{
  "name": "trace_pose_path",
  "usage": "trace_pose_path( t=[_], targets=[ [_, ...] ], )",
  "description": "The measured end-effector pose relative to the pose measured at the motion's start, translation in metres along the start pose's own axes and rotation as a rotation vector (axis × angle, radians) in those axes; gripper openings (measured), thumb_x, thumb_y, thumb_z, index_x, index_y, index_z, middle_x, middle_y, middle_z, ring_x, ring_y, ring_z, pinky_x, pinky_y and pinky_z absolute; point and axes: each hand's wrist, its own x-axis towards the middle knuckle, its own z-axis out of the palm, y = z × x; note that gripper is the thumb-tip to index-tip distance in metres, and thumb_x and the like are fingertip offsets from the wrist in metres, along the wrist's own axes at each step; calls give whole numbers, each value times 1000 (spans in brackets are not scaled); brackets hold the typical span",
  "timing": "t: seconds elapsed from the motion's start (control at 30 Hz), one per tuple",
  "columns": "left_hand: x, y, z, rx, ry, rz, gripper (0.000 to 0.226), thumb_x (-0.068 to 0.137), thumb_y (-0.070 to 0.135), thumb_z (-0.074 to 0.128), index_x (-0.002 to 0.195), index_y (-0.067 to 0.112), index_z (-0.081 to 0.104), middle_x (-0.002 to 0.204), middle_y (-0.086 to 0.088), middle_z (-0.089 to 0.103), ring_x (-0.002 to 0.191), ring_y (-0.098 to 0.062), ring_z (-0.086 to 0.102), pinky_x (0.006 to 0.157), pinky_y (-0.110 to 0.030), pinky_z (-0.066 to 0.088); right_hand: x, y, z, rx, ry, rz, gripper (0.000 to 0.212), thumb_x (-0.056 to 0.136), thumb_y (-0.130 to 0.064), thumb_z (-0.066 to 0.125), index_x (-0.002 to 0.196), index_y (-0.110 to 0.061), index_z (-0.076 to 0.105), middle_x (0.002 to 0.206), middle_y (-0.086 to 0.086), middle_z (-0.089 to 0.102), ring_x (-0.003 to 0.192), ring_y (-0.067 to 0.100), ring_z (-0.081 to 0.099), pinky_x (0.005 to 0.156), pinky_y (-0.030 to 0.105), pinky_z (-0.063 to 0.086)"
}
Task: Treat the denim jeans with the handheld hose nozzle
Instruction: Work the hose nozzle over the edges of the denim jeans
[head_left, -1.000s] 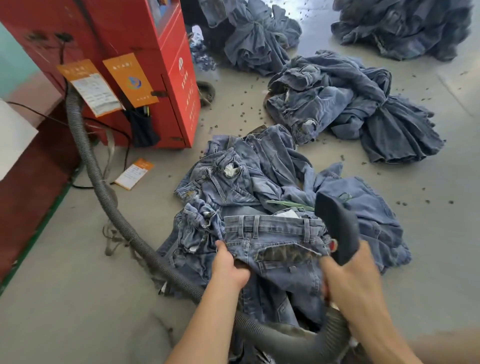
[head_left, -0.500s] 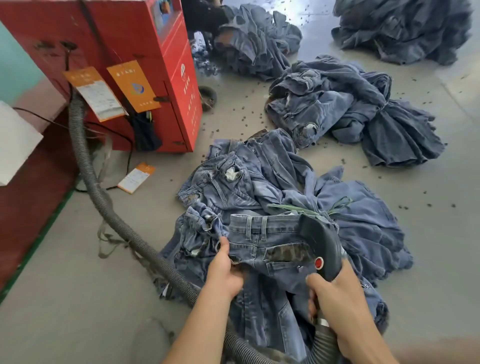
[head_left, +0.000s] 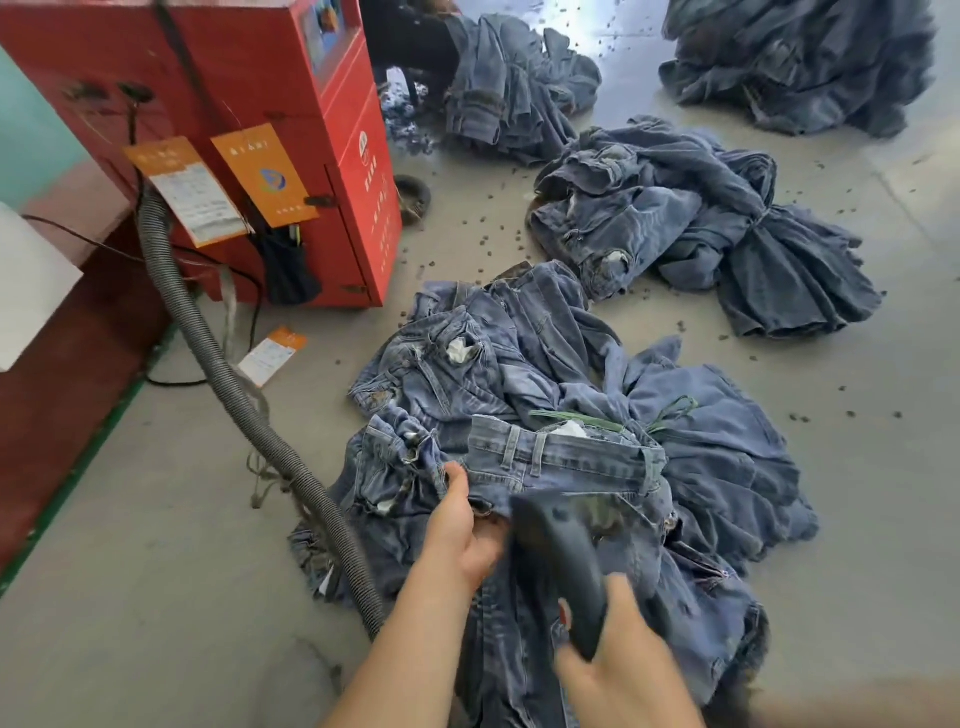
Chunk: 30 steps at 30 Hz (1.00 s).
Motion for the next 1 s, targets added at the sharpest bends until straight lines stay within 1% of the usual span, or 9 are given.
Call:
trace_pose_path(
  t=[0.13, 0.27, 0.33, 0.43, 0.57, 0.67, 0.83, 0.93, 1.0],
  targets=[
    [-1, 1, -10, -56, -20, -35, 68, 102, 57, 43, 122, -6, 59, 99, -31, 74, 82, -40, 76, 81, -51, 56, 25, -10, 7, 28, 9, 21, 31, 92, -25, 64, 110, -21, 40, 91, 4, 70, 82, 29, 68, 65, 33, 50],
    [-4, -1, -14, -111, -31, -28, 59, 102, 53, 45, 120, -2, 58, 97, -29, 76, 75, -42, 77, 59, -52, 61, 30, -15, -26, 219, 138, 21, 25, 87, -17, 65, 98, -26, 45, 68, 13, 67, 54, 31, 65, 52, 40, 50],
    [-3, 0, -9, -148, 0, -14, 53, 102, 52, 46, 112, 2, 57, 104, -29, 72, 79, -43, 75, 58, -53, 62, 18, -10, -29, 221, 153, 6, 26, 85, -19, 69, 95, -28, 47, 59, 6, 65, 47, 22, 63, 49, 35, 48],
    [3, 0, -7, -168, 36, -30, 51, 102, 53, 44, 108, 4, 58, 111, -22, 67, 90, -33, 69, 82, -50, 57, 4, 3, -8, 83, 78, 3, 29, 82, -27, 72, 93, -25, 45, 63, -4, 65, 53, 2, 60, 50, 16, 42],
    [7, -1, -19, -151, 10, -58, 61, 104, 50, 44, 123, -6, 58, 106, -30, 70, 96, -40, 67, 70, -53, 59, 22, 1, 12, 23, -42, 39, 28, 91, -31, 65, 102, -26, 40, 82, -6, 65, 69, 8, 62, 52, 14, 41],
    [11, 1, -41, -29, 99, -36, 48, 105, 44, 47, 118, 1, 63, 107, -26, 73, 90, -41, 72, 53, -54, 60, 37, -1, -16, 181, 157, 56, 28, 91, -20, 66, 100, -28, 41, 71, 4, 65, 50, 16, 60, 45, 26, 43],
    [11, 20, -57, 146, 306, 20, 36, 104, 32, 60, 121, 0, 60, 120, -25, 66, 103, -43, 67, 81, -63, 55, 26, 6, -76, 492, 399, 37, 32, 87, -3, 70, 94, -22, 46, 46, 20, 58, 32, 28, 52, 35, 33, 43],
    [6, 19, -49, 876, 808, 503, 45, 95, 15, 68, 136, 4, 54, 135, -22, 59, 115, -43, 62, 95, -57, 55, 23, 11, -88, 512, 353, 56, 32, 87, 5, 69, 96, -16, 45, 43, 20, 55, 32, 30, 51, 40, 36, 45],
    [-4, 15, -27, 1224, 713, 1038, 38, 94, 6, 62, 132, 8, 61, 133, -14, 62, 121, -34, 59, 103, -52, 51, 22, 11, -84, 512, 310, 67, 32, 87, 7, 67, 96, -14, 44, 43, 20, 54, 32, 30, 49, 43, 37, 45]
  ],
)
